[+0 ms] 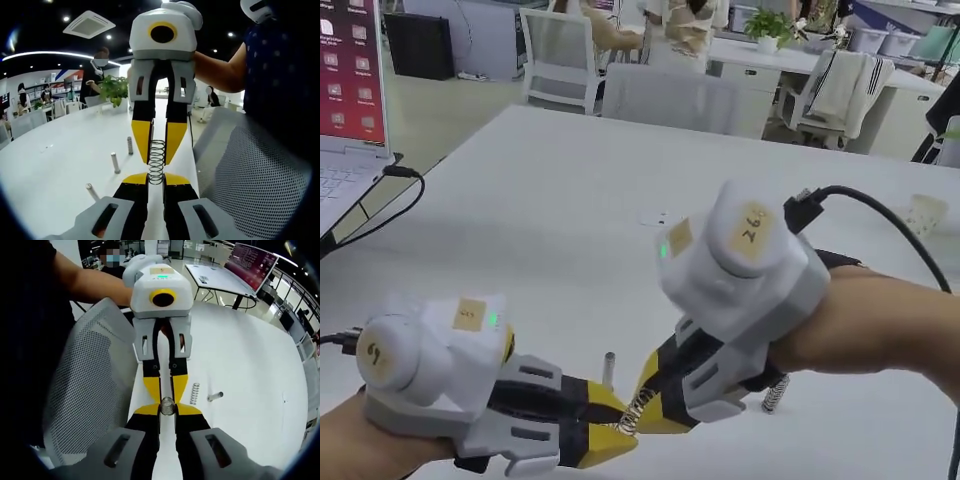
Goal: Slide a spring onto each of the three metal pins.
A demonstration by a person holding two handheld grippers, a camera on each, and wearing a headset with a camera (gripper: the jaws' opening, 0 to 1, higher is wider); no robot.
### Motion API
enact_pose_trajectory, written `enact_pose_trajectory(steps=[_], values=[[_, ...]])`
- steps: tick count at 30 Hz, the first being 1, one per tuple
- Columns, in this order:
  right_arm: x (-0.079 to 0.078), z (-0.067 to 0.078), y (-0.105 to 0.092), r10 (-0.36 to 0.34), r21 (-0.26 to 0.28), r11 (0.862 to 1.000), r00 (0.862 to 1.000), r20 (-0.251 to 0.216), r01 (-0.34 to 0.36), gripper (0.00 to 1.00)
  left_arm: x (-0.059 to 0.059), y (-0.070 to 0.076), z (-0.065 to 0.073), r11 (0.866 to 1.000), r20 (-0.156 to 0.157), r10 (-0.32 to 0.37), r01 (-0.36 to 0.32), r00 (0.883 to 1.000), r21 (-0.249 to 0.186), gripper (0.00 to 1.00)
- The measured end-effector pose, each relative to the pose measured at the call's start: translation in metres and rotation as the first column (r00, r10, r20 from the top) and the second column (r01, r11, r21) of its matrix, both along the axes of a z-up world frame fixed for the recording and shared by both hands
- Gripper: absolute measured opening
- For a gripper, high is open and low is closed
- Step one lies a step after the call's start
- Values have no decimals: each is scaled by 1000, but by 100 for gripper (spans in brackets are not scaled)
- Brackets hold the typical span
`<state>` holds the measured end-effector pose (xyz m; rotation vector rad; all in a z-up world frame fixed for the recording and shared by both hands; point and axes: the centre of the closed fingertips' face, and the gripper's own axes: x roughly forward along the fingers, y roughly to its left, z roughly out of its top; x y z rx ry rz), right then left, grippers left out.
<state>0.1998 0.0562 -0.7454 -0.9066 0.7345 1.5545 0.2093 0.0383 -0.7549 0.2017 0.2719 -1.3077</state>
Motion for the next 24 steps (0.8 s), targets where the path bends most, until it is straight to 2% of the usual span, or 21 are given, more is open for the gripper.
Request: enact_pose_trajectory(steps=[19,24], values=[[0,-1,3,7,-11,1000,1000,4,-7,8,-1,0,0,1000,-6,8,-8,1000,-3,2],[3,-1,3,4,-15,1000,1000,8,-4,8,1,1,2,1000,-12,14,-15,1000,-12,7]])
